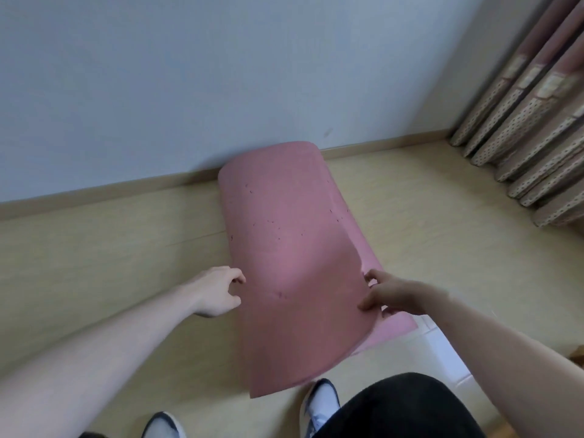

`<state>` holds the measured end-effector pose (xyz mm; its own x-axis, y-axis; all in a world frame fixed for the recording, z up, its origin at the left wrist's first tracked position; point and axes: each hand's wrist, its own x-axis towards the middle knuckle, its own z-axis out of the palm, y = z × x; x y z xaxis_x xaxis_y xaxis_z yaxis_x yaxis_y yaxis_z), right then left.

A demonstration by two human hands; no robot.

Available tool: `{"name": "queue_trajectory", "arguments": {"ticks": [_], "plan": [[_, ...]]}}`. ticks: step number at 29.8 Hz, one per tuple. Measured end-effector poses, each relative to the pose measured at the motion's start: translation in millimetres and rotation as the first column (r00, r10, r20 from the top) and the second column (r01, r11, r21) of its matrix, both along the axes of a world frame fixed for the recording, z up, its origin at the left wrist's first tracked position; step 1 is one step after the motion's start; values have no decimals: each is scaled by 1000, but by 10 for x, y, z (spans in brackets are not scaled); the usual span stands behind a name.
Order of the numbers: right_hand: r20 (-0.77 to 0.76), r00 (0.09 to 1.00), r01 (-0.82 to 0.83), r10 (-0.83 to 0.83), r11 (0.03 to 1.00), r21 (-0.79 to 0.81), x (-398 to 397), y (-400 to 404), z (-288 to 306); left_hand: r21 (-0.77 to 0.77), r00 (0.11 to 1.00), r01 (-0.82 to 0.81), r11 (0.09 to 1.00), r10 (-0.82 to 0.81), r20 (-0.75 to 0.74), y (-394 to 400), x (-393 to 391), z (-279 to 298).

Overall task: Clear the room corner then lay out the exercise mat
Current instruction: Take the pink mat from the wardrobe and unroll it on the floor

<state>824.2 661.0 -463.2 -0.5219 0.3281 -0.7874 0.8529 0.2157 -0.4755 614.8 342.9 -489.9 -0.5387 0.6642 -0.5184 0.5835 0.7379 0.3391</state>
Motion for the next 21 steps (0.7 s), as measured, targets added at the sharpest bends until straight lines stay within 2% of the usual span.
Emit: {"name": "queue_trajectory", "arguments": {"ticks": [4,7,12,16,21], "plan": [[46,980,-194,192,980,34,-215,-443,382,155,975,-213,965,200,93,-437,185,188],[56,948,-315,313,949,32,-309,-873,505,184,947,-313,932,293,128,-730,283,235],[15,908,-418,418,907,38,-384,-1483,564,215,899,-437,873,421,118,-1169,193,356],[-29,903,-427,429,902,54,-431,-1665,588,237,878,-477,846,451,160,-1253,144,395],[-124,874,-471,470,882,22,-650,-2126,552,292,809,-587,755,528,259,-1371,205,466]]}}
